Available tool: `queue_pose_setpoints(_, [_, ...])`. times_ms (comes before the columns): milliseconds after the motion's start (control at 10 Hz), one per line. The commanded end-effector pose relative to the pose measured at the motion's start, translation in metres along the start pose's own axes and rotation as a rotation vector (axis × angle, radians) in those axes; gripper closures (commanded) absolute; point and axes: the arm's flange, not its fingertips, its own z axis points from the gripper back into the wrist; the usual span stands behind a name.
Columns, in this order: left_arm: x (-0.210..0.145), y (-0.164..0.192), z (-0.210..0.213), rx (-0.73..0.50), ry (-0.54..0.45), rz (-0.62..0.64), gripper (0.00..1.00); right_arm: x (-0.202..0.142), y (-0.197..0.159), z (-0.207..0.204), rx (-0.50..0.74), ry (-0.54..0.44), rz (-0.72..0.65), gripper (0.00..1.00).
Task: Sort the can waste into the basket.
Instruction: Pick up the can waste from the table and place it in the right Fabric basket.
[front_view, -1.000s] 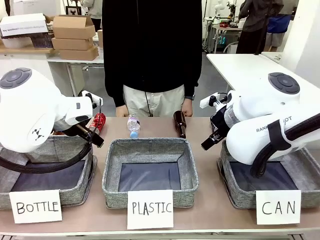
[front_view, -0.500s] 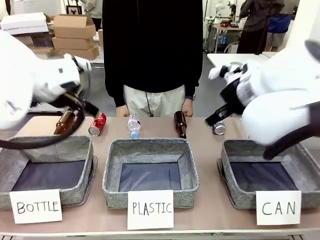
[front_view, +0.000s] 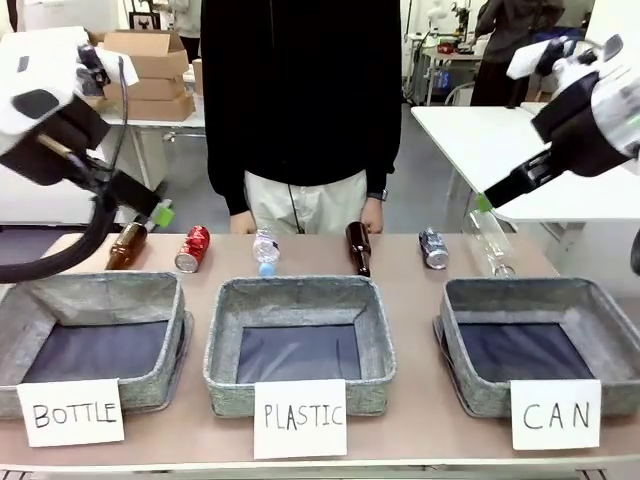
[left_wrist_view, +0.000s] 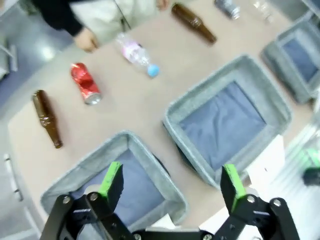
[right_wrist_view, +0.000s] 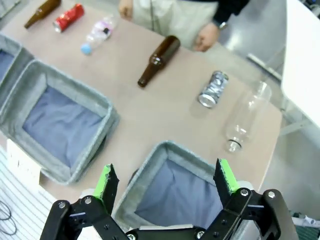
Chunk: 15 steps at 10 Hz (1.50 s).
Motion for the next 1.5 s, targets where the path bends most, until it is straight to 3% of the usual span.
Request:
queue_pose_setpoints(0, [-0.003, -0.009, 0.002, -0.026, 0.021, -0.033, 0.0, -0.002, -0.003, 0.008, -0.01, -0.004, -0.008, 0.0])
queue_pose_setpoints(100, [-0.002, 0.007, 0.007, -0.219, -0.002, 0.106, 0.0, -0.004, -0.012, 0.006, 0.302, -0.014, -0.154, 0.0])
queue_pose_setpoints(200, [-0.017, 0.045, 0.023, -0.521, -0.067, 0.328, 0.0, -0.011, -0.039, 0.016, 0.667, 0.067, -0.489, 0.0])
queue_pose_setpoints(300, [-0.037, 0.084, 0.031, -0.831, -0.153, 0.527, 0.0, -0.019, -0.069, 0.016, 0.68, 0.156, -0.847, 0.0])
queue_pose_setpoints(400, [-0.06, 0.118, 0.03, -0.93, -0.269, 0.76, 0.0, -0.037, -0.098, 0.017, 0.811, 0.16, -1.06, 0.0])
queue_pose_setpoints(500, [-0.082, 0.143, 0.023, -1.033, -0.374, 0.945, 0.0, -0.058, -0.119, 0.016, 0.892, 0.062, -1.207, 0.0])
queue_pose_setpoints(600, [-0.098, 0.155, 0.01, -1.111, -0.416, 1.031, 0.0, -0.08, -0.14, 0.01, 0.922, -0.04, -1.309, 0.0])
queue_pose_setpoints(900, [-0.12, 0.172, -0.01, -1.154, -0.515, 1.203, 0.0, -0.115, -0.176, 0.002, 0.904, -0.131, -1.477, 0.0])
queue_pose_setpoints(1000, [-0.119, 0.174, -0.004, -1.095, -0.494, 1.205, 0.0, -0.119, -0.175, 0.005, 0.842, -0.185, -1.418, 0.0])
queue_pose_setpoints(1100, [-0.122, 0.196, 0.004, -1.072, -0.401, 0.898, 0.0, -0.126, -0.181, 0.004, 0.878, 0.006, -1.117, 0.0])
queue_pose_setpoints(1400, [-0.122, 0.196, 0.004, -1.072, -0.401, 0.898, 0.0, -0.126, -0.181, 0.004, 0.878, 0.006, -1.117, 0.0])
